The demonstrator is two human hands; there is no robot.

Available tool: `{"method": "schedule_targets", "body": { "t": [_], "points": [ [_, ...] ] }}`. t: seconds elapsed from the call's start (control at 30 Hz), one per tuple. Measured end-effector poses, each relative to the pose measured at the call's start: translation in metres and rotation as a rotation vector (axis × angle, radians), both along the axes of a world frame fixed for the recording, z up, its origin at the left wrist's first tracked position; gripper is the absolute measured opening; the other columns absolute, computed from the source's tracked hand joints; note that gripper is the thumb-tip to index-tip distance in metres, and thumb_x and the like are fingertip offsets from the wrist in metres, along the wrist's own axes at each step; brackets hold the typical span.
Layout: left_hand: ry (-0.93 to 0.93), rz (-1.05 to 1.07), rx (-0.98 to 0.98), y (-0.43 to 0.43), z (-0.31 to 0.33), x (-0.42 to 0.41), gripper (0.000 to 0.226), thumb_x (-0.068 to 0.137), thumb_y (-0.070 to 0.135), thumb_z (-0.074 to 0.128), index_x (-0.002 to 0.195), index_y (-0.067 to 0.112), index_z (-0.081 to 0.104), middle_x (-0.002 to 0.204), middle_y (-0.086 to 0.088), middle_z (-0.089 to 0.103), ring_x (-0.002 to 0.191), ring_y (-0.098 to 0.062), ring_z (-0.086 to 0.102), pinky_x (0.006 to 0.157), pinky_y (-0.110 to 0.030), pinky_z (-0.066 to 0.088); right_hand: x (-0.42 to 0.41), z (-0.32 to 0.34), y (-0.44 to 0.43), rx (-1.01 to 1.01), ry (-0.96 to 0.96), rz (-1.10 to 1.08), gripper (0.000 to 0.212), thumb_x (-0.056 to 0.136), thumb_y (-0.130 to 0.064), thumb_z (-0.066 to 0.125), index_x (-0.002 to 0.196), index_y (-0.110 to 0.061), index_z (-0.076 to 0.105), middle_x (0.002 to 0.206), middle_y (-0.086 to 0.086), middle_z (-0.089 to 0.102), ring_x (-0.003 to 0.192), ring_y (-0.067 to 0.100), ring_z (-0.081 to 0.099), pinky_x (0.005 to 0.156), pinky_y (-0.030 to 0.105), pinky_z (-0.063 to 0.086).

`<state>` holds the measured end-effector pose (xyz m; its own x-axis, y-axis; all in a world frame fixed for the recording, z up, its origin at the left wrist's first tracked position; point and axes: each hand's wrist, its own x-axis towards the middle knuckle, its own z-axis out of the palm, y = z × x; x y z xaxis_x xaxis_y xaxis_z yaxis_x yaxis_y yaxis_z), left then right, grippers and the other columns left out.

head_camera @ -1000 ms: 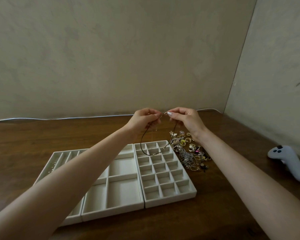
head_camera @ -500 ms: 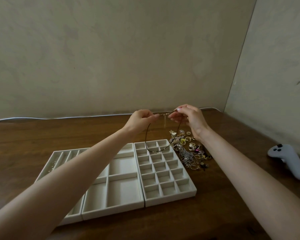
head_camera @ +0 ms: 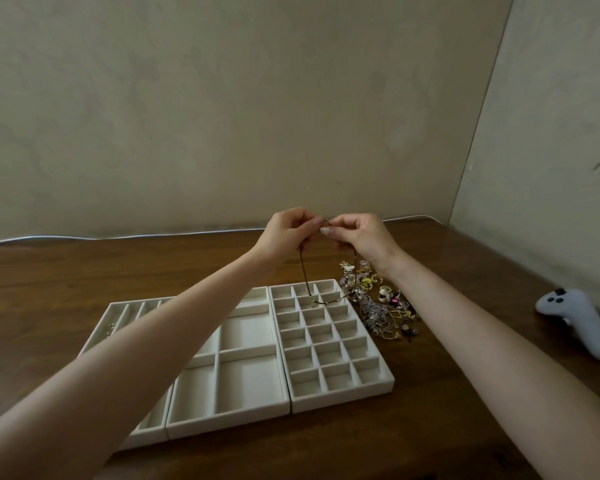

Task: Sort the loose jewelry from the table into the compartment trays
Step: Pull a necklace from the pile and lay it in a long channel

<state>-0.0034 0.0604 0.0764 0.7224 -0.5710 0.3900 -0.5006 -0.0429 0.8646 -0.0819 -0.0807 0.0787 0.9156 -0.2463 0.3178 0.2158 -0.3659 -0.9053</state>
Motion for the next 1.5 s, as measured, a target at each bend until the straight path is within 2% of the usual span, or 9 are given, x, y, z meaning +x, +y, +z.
{"method": "schedule_targets", "body": {
  "t": [0.1,0.33,0.47,0.63,0.83,0.97,1.13,1.33,1.5],
  "points": [
    [-0.074,0.032,0.037,0.003,-0.003,0.005,0.015,0.089,0.022,0.062,0.086,0.008,0.064,0.061,0.002,0.054,0.053,-0.007,0.049,0.056,-0.019,0.044,-0.001,0.005,-0.003,-0.023,-0.050,-0.053,0.009,0.086,-0.017,0.066,0.084,-0.009,0.070,0.058,-0.005,0.060,0.052,0.001,0.053,0.058,0.010,0.045],
    [-0.142,0.008,0.284,0.011,-0.021,0.011,0.018,0.086,0.028,0.065,0.068,0.028,0.066,0.074,0.002,0.066,0.073,-0.011,0.057,0.070,-0.024,0.043,0.000,0.027,-0.006,0.111,-0.179,-0.077,0.018,0.087,-0.021,0.066,0.074,-0.009,0.064,0.063,0.003,0.060,0.056,0.008,0.056,0.061,0.021,0.048],
    [-0.085,0.026,0.330,0.011,-0.034,0.012,0.022,0.086,0.026,0.065,0.065,0.028,0.067,0.074,0.007,0.066,0.076,-0.010,0.056,0.070,-0.023,0.042,0.001,0.040,-0.005,0.106,-0.223,-0.141,0.022,0.085,-0.027,0.069,0.067,-0.016,0.060,0.065,0.000,0.063,0.059,0.007,0.058,0.061,0.018,0.047],
    [-0.045,-0.015,0.349,0.016,-0.050,0.015,0.010,0.086,0.022,0.065,0.078,0.020,0.071,0.088,0.000,0.070,0.093,-0.018,0.063,0.087,-0.033,0.048,0.001,0.054,-0.001,0.091,-0.278,-0.190,0.028,0.086,-0.027,0.068,0.064,-0.016,0.056,0.061,0.000,0.059,0.048,-0.004,0.051,0.052,0.008,0.038],
    [0.105,-0.018,0.304,0.021,-0.062,0.015,0.008,0.087,0.019,0.064,0.084,0.017,0.071,0.078,0.003,0.066,0.077,-0.010,0.057,0.071,-0.022,0.046,0.005,0.064,0.003,0.085,-0.307,-0.207,0.027,0.084,-0.027,0.070,0.064,-0.015,0.058,0.060,-0.001,0.060,0.046,-0.004,0.048,0.051,0.007,0.036],
    [0.300,-0.101,0.248,0.028,-0.060,0.012,0.014,0.091,0.014,0.058,0.097,0.007,0.068,0.100,-0.010,0.071,0.088,-0.015,0.067,0.075,-0.024,0.053,0.007,0.065,0.007,0.112,-0.292,-0.172,0.026,0.084,-0.027,0.070,0.065,-0.014,0.058,0.059,0.000,0.059,0.043,0.001,0.044,0.045,0.012,0.034],
    [0.514,-0.240,0.099,0.039,-0.057,0.003,0.018,0.094,0.005,0.049,0.108,0.002,0.060,0.106,-0.014,0.069,0.090,-0.020,0.068,0.081,-0.030,0.056,0.012,0.065,0.009,0.173,-0.288,-0.142,0.022,0.085,-0.024,0.070,0.070,-0.011,0.061,0.059,0.003,0.062,0.045,0.008,0.053,0.043,0.018,0.043],
    [0.377,-0.182,0.168,0.051,-0.053,-0.008,0.011,0.091,0.019,0.057,0.099,0.012,0.062,0.090,-0.001,0.069,0.081,-0.010,0.066,0.073,-0.024,0.053,0.021,0.061,0.014,0.236,-0.263,-0.124,0.016,0.087,-0.020,0.068,0.079,-0.007,0.063,0.067,0.007,0.066,0.050,0.011,0.060,0.050,0.023,0.053],
    [0.264,-0.082,0.175,0.067,-0.053,-0.016,0.012,0.093,0.013,0.054,0.091,0.007,0.065,0.082,-0.003,0.068,0.078,-0.011,0.064,0.065,-0.016,0.052,0.029,0.054,0.020,0.328,-0.231,-0.132,0.016,0.087,-0.017,0.068,0.076,-0.006,0.063,0.065,0.007,0.065,0.051,0.014,0.061,0.050,0.024,0.053]
  ]
}}
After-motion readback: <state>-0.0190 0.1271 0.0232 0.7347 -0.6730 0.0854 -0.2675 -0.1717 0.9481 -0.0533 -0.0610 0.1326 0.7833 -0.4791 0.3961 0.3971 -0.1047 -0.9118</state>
